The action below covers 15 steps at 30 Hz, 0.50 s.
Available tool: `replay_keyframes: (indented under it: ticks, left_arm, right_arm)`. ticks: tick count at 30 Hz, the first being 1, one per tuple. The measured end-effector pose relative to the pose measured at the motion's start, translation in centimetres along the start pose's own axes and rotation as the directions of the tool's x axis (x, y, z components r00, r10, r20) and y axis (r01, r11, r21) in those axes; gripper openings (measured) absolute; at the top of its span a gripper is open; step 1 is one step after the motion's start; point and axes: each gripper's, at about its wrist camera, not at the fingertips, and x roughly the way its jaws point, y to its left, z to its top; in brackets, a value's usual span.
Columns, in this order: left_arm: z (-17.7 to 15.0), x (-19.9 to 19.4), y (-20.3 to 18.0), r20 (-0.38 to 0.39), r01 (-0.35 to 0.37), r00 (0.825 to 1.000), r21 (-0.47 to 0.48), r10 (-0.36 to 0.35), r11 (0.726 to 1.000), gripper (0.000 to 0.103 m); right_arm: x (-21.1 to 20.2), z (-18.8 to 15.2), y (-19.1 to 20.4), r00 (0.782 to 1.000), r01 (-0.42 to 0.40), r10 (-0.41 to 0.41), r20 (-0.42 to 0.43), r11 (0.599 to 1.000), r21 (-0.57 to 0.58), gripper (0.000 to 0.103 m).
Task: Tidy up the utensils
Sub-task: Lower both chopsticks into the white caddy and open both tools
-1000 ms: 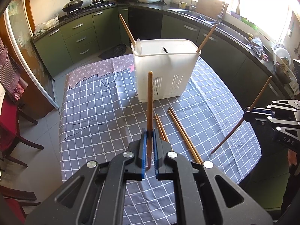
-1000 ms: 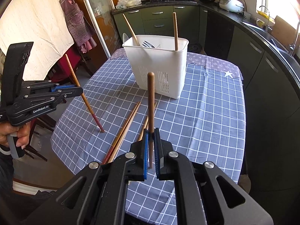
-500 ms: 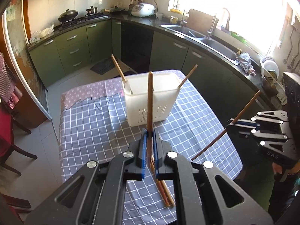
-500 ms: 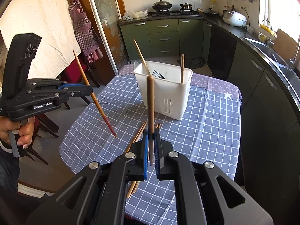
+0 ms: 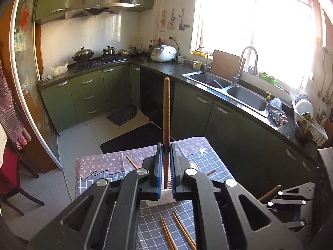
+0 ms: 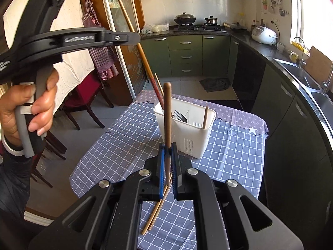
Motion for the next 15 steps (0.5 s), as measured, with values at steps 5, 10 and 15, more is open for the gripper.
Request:
replay_keyframes:
  ticks: [5,10,15]
  left_arm:
    - [-1.2,4.8,0.9,-0.071,-0.051,0.996,-0.018,0.05,0.999,0.007]
    - [-3.2,7.9,1.5,-0.143,-0.066,0.988,-0.013,0.063,0.998,0.01]
    - [-3.7,7.5,2.2,-0.121,-0.047,0.992,-0.042,0.042,0.998,0.029]
  right_arm:
    - [-0.7,1.4,0.1,1.0,-0.002,0.002,0.031,1.0,-0.005,0.007]
    - [-2.1,4.2,0.1,0.995,0.009,-0.008,0.101,1.0,-0.007,0.007]
    - [-2.5,7.5,-0.9,0.988,0.03,-0.034,0.151,0.999,0.027,0.007]
